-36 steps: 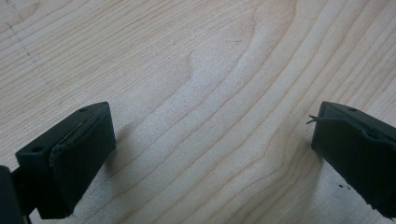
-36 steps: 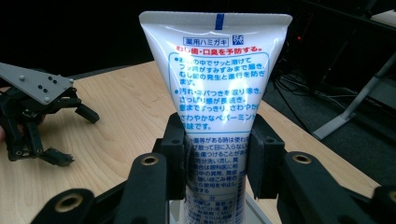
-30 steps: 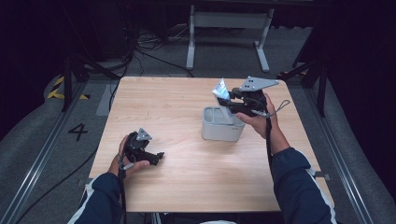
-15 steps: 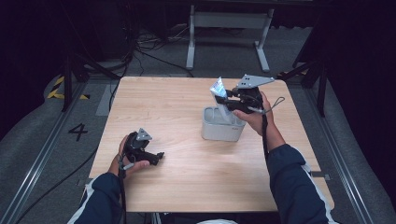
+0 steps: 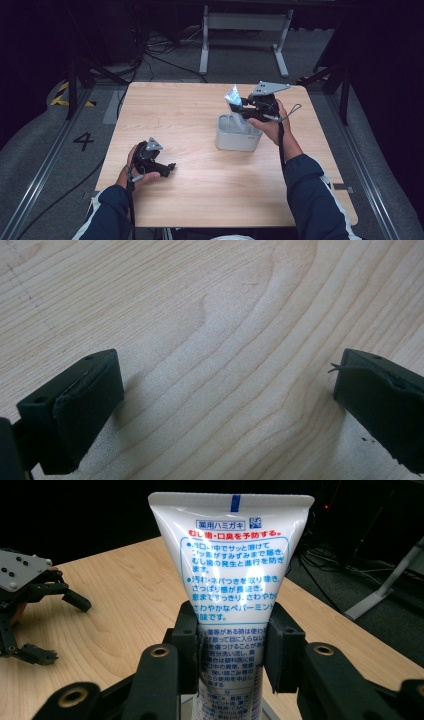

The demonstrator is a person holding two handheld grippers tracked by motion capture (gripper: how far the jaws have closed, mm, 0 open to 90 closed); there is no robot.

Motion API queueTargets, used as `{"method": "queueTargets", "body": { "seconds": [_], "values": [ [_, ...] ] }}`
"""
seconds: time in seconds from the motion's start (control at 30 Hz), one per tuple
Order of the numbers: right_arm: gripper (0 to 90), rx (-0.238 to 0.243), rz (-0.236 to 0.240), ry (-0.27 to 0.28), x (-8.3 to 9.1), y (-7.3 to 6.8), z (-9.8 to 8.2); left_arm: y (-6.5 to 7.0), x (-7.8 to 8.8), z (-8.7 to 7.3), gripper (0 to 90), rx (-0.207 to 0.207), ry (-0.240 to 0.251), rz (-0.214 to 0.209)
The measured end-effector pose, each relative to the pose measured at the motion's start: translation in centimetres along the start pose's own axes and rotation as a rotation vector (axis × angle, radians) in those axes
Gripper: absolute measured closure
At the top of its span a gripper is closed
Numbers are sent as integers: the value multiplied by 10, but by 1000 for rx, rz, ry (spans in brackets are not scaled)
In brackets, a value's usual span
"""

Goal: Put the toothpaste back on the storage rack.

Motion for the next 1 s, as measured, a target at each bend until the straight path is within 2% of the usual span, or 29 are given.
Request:
{"method": "queueTargets", "body": {
  "seconds": [0.5, 1.0],
  "values": [
    [652, -8, 10, -25, -5, 0, -19, 0, 0, 0, 1, 0, 2, -2],
    [649, 12, 16, -59, -3, -3, -36, 0, 0, 0, 1, 0, 1, 0]
  ]
}}
Point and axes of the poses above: each handheld gripper's, and its own axes: x roughly backward along the jaws, z roughly out of its top, y roughly to its right, the point moved 5 cm from there along -x, roughly forward along the jaws, and after that the axes turned 3 degrees about -y, right-handed, at the moved point
